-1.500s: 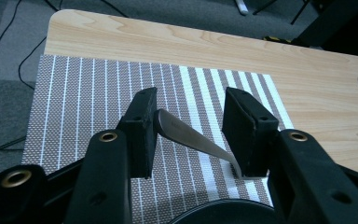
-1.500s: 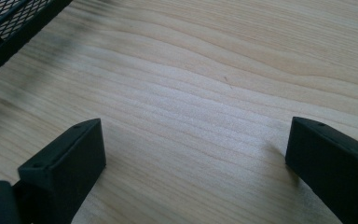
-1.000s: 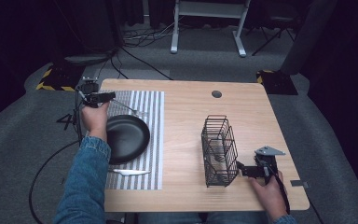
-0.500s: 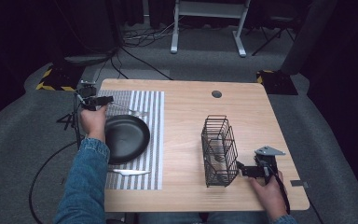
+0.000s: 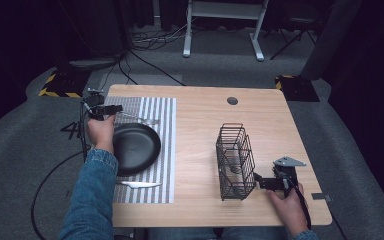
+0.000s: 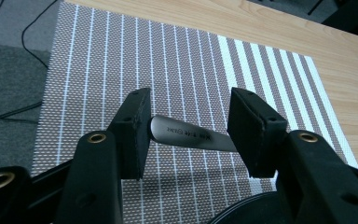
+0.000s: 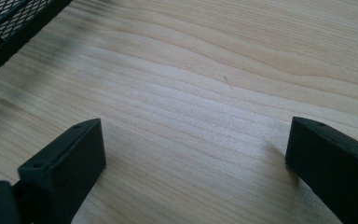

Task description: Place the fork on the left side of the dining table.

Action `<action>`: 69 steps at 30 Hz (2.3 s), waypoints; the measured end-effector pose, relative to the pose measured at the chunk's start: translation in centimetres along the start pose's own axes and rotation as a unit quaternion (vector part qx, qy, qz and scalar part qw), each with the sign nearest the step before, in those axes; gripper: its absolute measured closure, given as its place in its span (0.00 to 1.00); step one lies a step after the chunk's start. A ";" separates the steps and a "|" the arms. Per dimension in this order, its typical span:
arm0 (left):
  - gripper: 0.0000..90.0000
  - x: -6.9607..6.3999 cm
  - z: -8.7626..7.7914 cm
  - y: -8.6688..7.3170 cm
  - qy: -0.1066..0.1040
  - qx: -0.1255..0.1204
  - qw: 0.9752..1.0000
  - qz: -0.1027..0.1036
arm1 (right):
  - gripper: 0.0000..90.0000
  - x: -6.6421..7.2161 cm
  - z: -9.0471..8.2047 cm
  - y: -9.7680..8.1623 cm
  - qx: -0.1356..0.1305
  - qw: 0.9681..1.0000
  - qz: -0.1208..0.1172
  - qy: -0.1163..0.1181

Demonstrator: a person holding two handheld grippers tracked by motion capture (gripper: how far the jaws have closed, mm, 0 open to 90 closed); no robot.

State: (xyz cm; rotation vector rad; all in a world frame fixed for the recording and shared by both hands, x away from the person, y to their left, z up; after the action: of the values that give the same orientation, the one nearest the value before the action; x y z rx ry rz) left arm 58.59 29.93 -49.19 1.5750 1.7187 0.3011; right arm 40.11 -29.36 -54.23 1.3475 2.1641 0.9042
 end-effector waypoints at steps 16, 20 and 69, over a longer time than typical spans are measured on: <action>0.55 0.4 0.6 -0.3 0.001 0.005 1.000 -0.007 | 0.05 0.0 0.0 0.0 0.000 1.000 0.000 0.000; 0.54 0.6 0.6 -0.4 0.000 0.006 1.000 -0.010 | 0.05 0.0 0.0 0.0 0.000 1.000 0.000 0.000; 0.51 -5.8 -15.7 -4.5 -0.043 -0.098 0.982 0.159 | 0.05 0.0 0.0 0.0 0.000 1.000 0.001 0.000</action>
State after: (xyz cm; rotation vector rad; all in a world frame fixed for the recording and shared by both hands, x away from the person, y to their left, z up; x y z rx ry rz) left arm 44.48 28.60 -39.30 1.6849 1.3263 0.5363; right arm 40.12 -29.32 -54.23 1.3500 2.1632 0.9063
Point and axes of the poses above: each handheld gripper's, and its own axes: z roughly forward along the jaws, y roughly out of its top, x roughly to its left, the point moved 5 cm from there along z, roughly forward along the jaws
